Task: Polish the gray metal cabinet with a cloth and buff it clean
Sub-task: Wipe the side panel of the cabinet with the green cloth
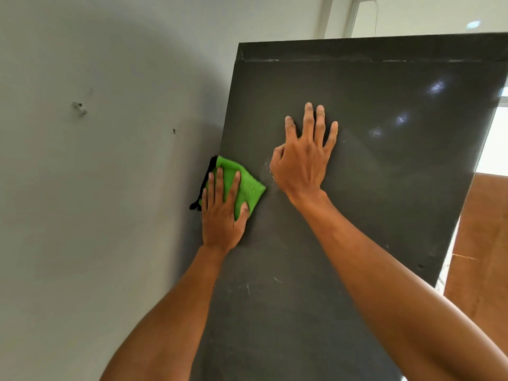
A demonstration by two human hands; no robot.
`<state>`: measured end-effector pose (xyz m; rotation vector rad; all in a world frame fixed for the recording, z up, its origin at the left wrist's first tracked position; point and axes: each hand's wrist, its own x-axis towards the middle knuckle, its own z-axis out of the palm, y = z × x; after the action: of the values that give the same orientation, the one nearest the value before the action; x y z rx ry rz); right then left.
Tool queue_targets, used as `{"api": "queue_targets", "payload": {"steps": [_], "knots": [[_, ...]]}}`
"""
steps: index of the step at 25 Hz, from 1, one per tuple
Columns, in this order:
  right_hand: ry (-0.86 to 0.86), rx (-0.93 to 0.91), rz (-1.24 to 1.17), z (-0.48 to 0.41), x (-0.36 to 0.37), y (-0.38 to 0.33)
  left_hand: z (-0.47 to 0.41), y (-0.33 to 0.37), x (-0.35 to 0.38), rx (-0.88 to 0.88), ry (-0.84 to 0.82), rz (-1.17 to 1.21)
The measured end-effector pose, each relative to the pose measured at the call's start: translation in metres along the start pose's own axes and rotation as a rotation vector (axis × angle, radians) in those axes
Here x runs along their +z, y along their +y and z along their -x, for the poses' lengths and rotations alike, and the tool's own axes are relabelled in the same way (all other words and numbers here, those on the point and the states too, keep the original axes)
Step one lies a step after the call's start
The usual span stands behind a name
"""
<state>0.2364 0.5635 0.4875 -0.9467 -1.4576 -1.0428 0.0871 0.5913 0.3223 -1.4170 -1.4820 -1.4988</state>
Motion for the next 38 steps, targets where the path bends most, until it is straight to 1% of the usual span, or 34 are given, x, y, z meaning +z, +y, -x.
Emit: {"api": "queue_targets", "payload": {"steps": [2,3,5,7,8,10,12,14,15,17,19,21,22,24,26,28,30,33,35,36,38], "knots": [[-0.005,0.004,-0.001,0.002,-0.003,-0.003,0.019,-0.009,-0.002,-0.013,-0.055,-0.004],[-0.007,0.007,0.0,0.002,-0.003,-0.003,0.007,-0.01,-0.006,0.016,-0.078,0.011],[-0.006,0.016,-0.01,-0.001,-0.002,-0.005,-0.043,-0.001,-0.018,0.085,-0.103,0.006],[0.006,0.03,-0.027,-0.002,-0.001,-0.006,-0.092,0.013,-0.03,0.096,-0.108,0.003],[0.015,0.035,-0.035,-0.002,-0.001,-0.006,-0.099,0.018,-0.029,0.088,-0.096,-0.006],[0.015,0.026,-0.033,0.002,-0.001,-0.004,-0.07,0.02,-0.017,0.072,-0.036,-0.047],[-0.008,-0.006,-0.013,0.008,-0.002,-0.001,-0.005,0.013,-0.001,0.102,-0.003,-0.074],[-0.026,-0.029,-0.006,0.01,-0.005,0.003,0.048,0.002,0.007,0.148,-0.032,-0.086],[-0.03,-0.036,-0.003,0.011,-0.006,0.004,0.058,-0.002,0.007,0.17,-0.046,-0.093],[-0.03,-0.042,0.001,0.01,-0.007,0.007,0.031,-0.001,-0.001,0.239,-0.069,-0.072],[-0.012,-0.027,-0.022,0.006,-0.008,0.007,-0.026,0.017,-0.012,0.296,-0.058,-0.086],[0.039,0.002,-0.052,0.004,-0.01,0.007,-0.08,0.043,-0.022,0.249,-0.046,-0.061],[0.061,0.015,-0.072,0.003,-0.01,0.009,-0.09,0.056,-0.021,0.206,-0.033,-0.049],[0.09,0.026,-0.096,0.004,-0.011,0.013,-0.069,0.07,-0.011,0.194,0.003,-0.042],[0.081,0.015,-0.088,0.006,-0.015,0.018,-0.017,0.073,0.002,0.278,0.009,-0.032],[0.067,-0.005,-0.091,0.01,-0.019,0.023,0.021,0.068,0.007,0.303,0.007,-0.038],[0.067,-0.036,-0.063,0.015,-0.026,0.027,0.012,0.068,0.004,0.321,0.001,-0.029],[0.07,-0.033,-0.045,0.014,-0.032,0.043,-0.047,0.09,-0.012,0.405,-0.014,-0.063],[0.079,0.004,-0.036,0.01,-0.036,0.052,-0.079,0.11,-0.018,0.377,-0.009,-0.039],[0.088,0.019,-0.039,0.009,-0.039,0.056,-0.08,0.121,-0.017,0.351,0.009,-0.018],[0.083,0.019,-0.045,0.012,-0.043,0.064,-0.052,0.136,-0.005,0.328,0.029,-0.015]]}}
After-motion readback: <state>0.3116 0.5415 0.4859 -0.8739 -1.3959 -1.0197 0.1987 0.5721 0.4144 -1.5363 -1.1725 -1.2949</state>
